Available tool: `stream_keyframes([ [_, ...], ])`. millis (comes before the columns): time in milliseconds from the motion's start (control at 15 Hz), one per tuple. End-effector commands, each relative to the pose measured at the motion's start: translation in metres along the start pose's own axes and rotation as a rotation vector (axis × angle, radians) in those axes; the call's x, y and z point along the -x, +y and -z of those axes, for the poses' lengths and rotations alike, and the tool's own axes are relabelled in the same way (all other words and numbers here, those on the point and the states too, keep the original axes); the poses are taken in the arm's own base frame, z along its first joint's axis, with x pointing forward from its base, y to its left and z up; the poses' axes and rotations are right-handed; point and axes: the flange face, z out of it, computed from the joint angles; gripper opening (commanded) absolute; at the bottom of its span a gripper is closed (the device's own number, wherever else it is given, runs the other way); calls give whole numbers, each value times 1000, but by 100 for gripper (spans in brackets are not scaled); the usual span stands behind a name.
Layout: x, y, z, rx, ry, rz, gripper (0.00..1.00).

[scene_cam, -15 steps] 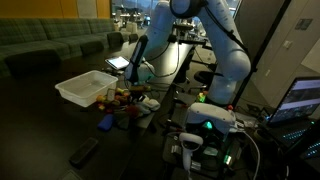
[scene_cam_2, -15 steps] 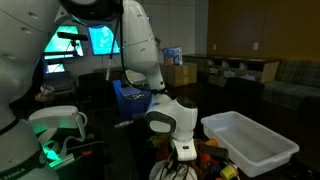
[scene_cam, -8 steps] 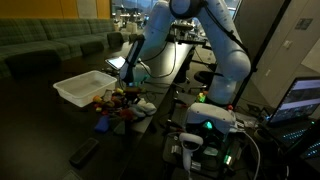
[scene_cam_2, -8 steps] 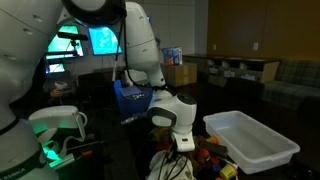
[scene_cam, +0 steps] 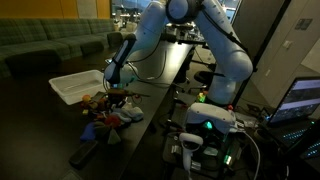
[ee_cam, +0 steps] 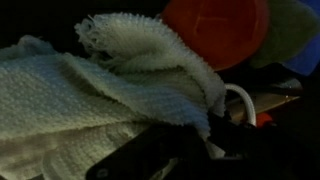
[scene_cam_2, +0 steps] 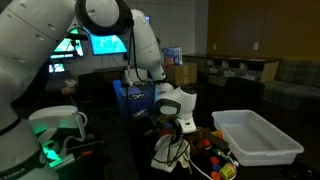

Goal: Use the towel to sweep the things on the table to the left and then put the towel in the white bin

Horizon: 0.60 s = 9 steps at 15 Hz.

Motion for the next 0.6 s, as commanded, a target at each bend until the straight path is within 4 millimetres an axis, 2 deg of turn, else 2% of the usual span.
stream_keyframes([
  [0,16,-43,-13,-19,-33,54,9],
  [200,42,-67,-20,-27,-67,110,9],
  [533,100,-110,-28,-51,-132,187,9],
])
